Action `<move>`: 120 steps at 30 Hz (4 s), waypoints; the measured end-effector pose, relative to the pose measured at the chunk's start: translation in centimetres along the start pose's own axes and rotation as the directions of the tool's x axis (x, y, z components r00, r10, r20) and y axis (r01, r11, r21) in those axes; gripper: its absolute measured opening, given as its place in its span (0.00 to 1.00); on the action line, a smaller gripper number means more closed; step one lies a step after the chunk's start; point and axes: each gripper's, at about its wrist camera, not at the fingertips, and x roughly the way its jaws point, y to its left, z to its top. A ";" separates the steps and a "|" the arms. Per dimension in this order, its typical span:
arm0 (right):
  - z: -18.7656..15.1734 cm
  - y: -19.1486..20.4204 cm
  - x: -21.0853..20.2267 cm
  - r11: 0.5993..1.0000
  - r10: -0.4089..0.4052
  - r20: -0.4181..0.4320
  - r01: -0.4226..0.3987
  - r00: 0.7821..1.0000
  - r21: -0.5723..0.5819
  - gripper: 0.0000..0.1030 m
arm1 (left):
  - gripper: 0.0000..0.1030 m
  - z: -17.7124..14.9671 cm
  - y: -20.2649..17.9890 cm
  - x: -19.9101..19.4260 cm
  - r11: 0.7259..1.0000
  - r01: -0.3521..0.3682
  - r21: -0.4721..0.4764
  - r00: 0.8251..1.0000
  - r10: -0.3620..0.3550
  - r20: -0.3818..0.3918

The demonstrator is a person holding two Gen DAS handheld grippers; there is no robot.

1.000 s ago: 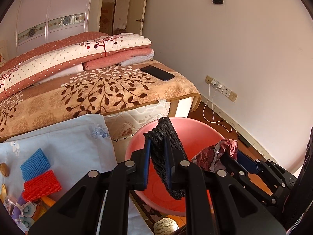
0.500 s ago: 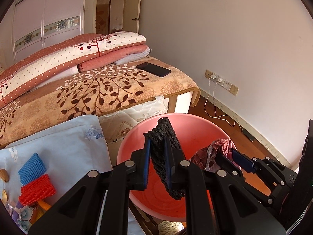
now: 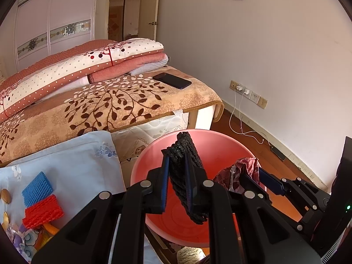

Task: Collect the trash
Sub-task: 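Open both tools to drop the sleeve and paper into the bucket, then move both open tools back over the trash on the blue cloth, then grasp white-orange plastic wrapper with left tool while right tool grasps yellow plastic bag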

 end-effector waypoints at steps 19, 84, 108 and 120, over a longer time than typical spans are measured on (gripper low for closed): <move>0.1 -0.7 -2.5 1.000 -0.002 0.047 0.002 0.999 0.011 0.46 | 0.40 0.1 -0.1 -1.5 0.999 0.011 -0.034 1.000 -0.011 0.010; -6.9 16.5 -10.5 0.897 0.401 -0.152 -0.421 0.904 -0.136 0.56 | 0.40 -16.8 16.7 -14.6 0.987 -0.157 -0.045 0.979 0.150 -0.141; -6.6 21.4 -8.1 0.864 0.446 -0.228 -0.483 0.866 -0.143 0.56 | 0.13 -17.4 23.0 -18.9 0.956 -0.156 -0.249 0.987 0.143 -0.070; -3.0 20.5 -1.0 0.910 0.410 -0.283 -0.410 0.867 0.062 0.56 | 0.12 -17.5 24.8 -21.2 0.942 -0.094 -0.323 0.995 0.096 -0.008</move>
